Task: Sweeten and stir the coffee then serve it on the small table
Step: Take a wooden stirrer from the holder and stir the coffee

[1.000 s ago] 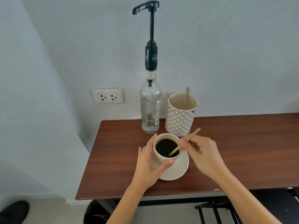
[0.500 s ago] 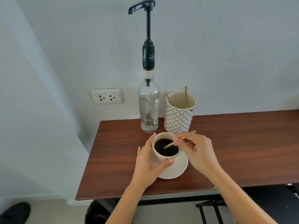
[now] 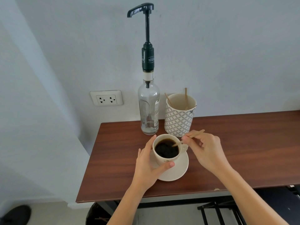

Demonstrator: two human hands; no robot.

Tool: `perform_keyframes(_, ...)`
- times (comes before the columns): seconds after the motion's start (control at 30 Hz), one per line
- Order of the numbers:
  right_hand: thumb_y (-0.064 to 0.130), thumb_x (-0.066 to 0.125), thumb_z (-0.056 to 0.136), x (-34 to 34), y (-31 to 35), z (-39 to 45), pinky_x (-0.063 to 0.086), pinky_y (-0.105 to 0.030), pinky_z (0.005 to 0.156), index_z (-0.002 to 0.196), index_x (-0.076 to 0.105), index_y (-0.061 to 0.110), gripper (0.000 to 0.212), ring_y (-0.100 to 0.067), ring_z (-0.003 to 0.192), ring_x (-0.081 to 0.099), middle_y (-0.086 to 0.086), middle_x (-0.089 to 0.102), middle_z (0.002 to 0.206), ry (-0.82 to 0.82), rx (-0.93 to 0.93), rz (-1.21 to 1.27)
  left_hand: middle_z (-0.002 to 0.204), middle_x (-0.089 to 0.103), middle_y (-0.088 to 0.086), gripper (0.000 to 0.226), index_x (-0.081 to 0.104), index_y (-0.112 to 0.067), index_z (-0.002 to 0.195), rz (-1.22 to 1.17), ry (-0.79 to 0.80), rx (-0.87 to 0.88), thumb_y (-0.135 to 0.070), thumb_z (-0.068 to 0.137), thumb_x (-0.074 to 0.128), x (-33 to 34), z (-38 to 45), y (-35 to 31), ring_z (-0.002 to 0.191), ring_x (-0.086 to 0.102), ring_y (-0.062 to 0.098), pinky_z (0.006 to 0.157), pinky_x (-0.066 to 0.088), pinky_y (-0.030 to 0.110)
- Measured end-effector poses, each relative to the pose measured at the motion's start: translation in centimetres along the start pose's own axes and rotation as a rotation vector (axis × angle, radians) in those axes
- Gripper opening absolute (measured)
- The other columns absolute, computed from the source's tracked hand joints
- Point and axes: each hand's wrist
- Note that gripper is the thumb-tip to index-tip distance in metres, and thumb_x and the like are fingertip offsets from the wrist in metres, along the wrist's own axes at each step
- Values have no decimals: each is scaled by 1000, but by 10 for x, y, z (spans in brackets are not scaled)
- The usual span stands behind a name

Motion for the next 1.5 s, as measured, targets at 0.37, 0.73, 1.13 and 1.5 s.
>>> perform_keyframes(0.37, 18, 68, 90, 1, 5, 6, 42, -3, 62, 88, 78, 15, 10, 7, 72, 64, 9, 74, 81, -7, -40, -14, 135, 53, -38, 82, 34, -69, 131, -5, 1, 4, -68, 63, 79, 1, 0, 4, 133, 41, -13, 122, 22, 60)
perform_keyframes(0.73, 19, 66, 92, 3, 4, 8, 40, -6, 58, 84, 77, 12, 14, 4, 65, 60, 6, 74, 76, -29, -47, -27, 135, 52, -39, 81, 33, -71, 129, 20, 0, 1, -69, 63, 79, 1, 1, 3, 133, 39, -16, 122, 22, 61)
perform_keyframes(1.13, 14, 66, 91, 4, 4, 9, 39, -4, 57, 83, 75, 8, 13, 10, 60, 58, 7, 69, 69, -51, -67, -28, 135, 54, -37, 82, 33, -71, 130, 21, -9, 8, -66, 64, 80, 1, 0, 3, 134, 44, -9, 121, 23, 61)
perform_keyframes(1.5, 16, 68, 91, 11, 11, 12, 41, -3, 59, 83, 75, 13, 10, 8, 66, 61, 16, 66, 67, -92, -50, -9, 138, 54, -34, 86, 37, -60, 137, 4, -12, -3, -69, 64, 80, 2, 0, 7, 136, 46, -4, 119, 28, 62)
Point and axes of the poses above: each hand's wrist, its own z-axis towards the middle knuckle, its own x-axis out of the palm, y = z × x
